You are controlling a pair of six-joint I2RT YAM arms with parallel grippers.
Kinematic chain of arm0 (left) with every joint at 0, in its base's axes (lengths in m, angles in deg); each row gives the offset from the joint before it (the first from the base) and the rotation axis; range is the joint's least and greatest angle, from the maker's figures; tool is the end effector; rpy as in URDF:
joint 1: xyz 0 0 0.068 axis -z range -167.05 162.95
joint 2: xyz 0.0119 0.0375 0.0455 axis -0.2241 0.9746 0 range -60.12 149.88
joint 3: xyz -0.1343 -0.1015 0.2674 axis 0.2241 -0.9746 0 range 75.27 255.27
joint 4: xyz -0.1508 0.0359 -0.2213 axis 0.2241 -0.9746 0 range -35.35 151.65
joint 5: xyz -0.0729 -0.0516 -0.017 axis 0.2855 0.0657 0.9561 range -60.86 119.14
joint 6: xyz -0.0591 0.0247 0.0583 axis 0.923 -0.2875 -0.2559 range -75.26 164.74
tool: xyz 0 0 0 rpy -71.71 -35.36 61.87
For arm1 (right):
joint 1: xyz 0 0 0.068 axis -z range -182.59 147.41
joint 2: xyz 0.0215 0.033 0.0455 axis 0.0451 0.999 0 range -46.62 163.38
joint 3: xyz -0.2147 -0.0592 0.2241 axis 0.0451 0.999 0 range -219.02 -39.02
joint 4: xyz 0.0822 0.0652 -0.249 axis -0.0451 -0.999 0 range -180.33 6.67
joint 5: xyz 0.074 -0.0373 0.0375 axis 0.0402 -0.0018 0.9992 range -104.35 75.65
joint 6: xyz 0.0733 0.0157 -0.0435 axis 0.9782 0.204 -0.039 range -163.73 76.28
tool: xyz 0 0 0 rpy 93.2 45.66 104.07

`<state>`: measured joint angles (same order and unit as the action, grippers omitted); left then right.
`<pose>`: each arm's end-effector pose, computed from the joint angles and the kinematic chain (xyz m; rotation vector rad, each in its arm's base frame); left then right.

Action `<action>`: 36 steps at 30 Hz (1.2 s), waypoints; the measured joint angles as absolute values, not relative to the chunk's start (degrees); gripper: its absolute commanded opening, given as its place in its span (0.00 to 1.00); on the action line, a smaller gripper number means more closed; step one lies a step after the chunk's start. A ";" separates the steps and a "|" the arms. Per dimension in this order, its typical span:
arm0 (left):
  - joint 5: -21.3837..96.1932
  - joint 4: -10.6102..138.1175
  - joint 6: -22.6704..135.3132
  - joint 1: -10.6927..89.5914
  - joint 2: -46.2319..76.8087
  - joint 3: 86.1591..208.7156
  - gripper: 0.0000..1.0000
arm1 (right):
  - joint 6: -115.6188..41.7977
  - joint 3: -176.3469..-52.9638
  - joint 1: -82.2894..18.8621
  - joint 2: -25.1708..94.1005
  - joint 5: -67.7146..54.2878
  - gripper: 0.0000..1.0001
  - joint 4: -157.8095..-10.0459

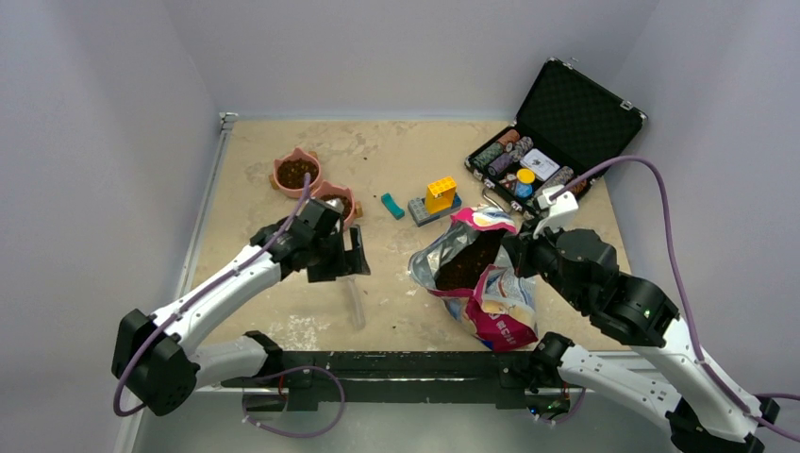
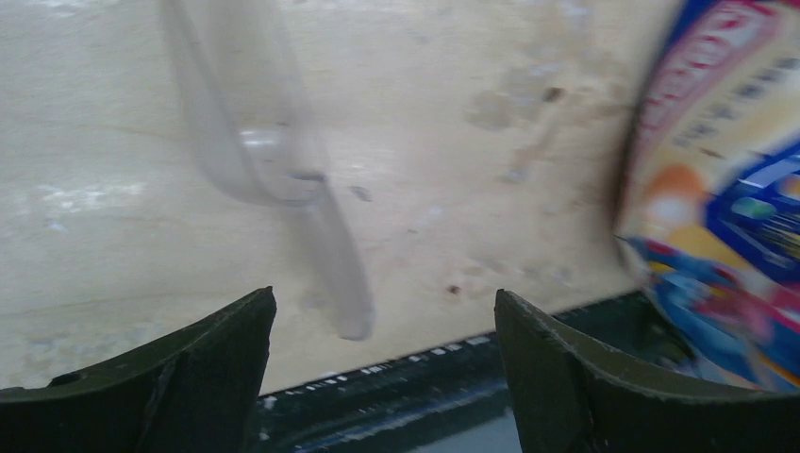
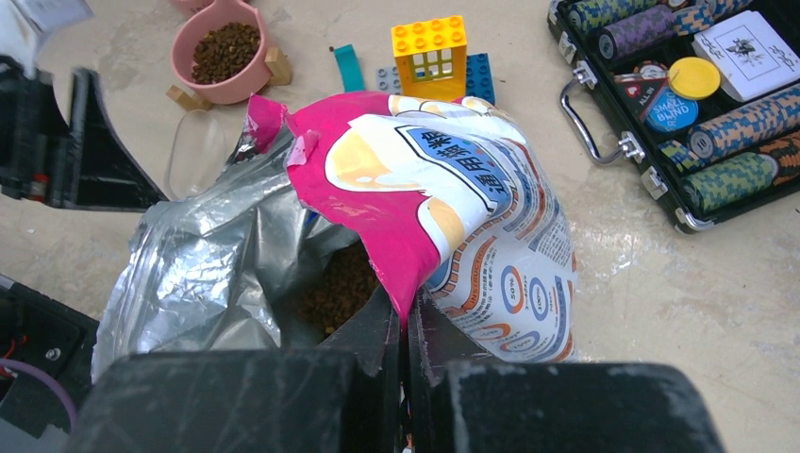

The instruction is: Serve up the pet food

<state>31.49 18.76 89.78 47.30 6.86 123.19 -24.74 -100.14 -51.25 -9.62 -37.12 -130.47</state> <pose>0.1882 -0.1325 0.2381 -0.2422 2.7397 -0.4822 0.0978 0.0664 0.4012 -0.2474 1.9441 0.3906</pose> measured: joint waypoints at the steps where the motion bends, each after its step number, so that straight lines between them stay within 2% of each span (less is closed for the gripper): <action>1: 33.70 18.25 89.71 47.21 6.01 125.09 0.88 | -24.92 -99.84 -51.25 -9.75 -36.99 0.00 -130.10; 4: 43.62 20.09 88.42 47.39 3.54 131.06 1.00 | -25.40 -99.64 -51.25 -9.38 -36.00 0.00 -129.46; 10: 58.84 21.79 79.51 50.40 7.87 148.57 1.00 | -25.81 -101.61 -51.27 -5.40 -33.45 0.00 -129.66; 15: 61.17 19.94 68.93 54.47 18.16 160.28 1.00 | -25.94 -103.93 -51.27 -2.52 -32.59 0.00 -131.28; 17: 60.13 18.49 65.39 56.19 22.97 163.76 0.97 | -25.94 -103.95 -51.27 -2.37 -32.68 0.00 -131.34; 20: 56.87 16.77 61.06 58.14 30.53 167.60 0.82 | -25.75 -103.49 -51.27 -2.91 -32.92 0.00 -131.23; 22: 54.55 14.54 59.62 58.84 35.28 170.18 0.68 | -25.22 -103.38 -51.27 -3.55 -33.07 0.00 -131.34; 24: 52.48 12.46 59.18 59.06 39.50 173.15 0.44 | -24.83 -103.40 -51.25 -3.72 -33.03 0.00 -131.58; 26: 51.38 12.00 60.01 59.10 41.46 174.64 0.11 | -24.85 -103.40 -51.25 -3.42 -32.70 0.00 -131.54; 27: 51.36 12.00 60.64 59.12 41.79 175.17 0.00 | -25.16 -103.42 -51.27 -3.07 -32.33 0.00 -131.43; 31: 46.20 9.53 65.12 60.50 41.75 178.44 0.00 | -28.35 -104.21 -51.25 -0.81 -30.39 0.00 -131.25; 32: 43.51 8.37 66.70 60.70 41.75 178.97 0.00 | -29.55 -104.67 -51.25 -0.14 -29.49 0.08 -131.34; 34: 37.85 6.17 70.13 60.87 41.29 179.19 0.00 | -32.00 -105.87 -51.25 1.50 -26.93 0.29 -131.56; 35: 35.14 5.23 71.81 60.96 40.87 179.19 0.00 | -33.11 -106.72 -51.29 2.66 -25.12 0.46 -131.69; 36: 31.23 3.94 74.04 61.16 40.17 179.19 0.00 | -34.27 -107.88 -51.32 4.10 -23.28 0.68 -131.84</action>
<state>31.23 3.94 74.04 61.16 40.17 179.19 -34.27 -107.88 -51.32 4.10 -23.28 -131.84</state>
